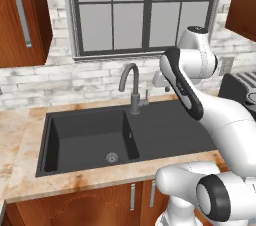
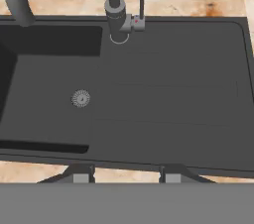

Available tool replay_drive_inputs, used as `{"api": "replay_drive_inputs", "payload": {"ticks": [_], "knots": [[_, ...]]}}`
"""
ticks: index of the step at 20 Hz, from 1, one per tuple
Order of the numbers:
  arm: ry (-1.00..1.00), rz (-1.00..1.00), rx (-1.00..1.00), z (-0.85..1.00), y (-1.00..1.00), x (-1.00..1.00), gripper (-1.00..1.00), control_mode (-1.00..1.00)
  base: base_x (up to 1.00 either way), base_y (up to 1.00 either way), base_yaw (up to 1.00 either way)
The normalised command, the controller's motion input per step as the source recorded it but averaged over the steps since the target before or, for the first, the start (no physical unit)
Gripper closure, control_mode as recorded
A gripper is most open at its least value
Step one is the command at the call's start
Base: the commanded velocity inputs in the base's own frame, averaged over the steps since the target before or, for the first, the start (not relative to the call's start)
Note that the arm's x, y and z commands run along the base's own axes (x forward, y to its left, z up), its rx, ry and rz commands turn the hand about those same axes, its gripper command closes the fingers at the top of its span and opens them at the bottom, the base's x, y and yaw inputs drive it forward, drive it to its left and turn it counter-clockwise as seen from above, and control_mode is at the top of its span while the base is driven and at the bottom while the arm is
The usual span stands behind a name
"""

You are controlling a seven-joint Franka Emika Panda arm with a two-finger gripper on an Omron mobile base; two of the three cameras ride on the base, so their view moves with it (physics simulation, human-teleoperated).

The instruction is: Navigate to the coffee machine.

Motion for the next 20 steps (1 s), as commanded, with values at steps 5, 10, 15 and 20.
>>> {"api": "replay_drive_inputs", "payload": {"ticks": [5, 10, 15, 20], "knots": [[0.0, 0.0, 0.0, 0.0, 0.0, 0.0, -1.0, 1.0, -0.04, 0.0, 0.0], [0.0, 0.0, 0.0, 0.0, 0.0, 0.0, -1.0, 1.0, -0.19, 0.0, -0.17], [0.0, 0.0, 0.0, 0.0, 0.0, 0.0, -1.0, 1.0, -0.12, 0.0, -0.43], [0.0, 0.0, 0.0, 0.0, 0.0, 0.0, -1.0, 1.0, -0.17, -0.01, -0.53]]}}
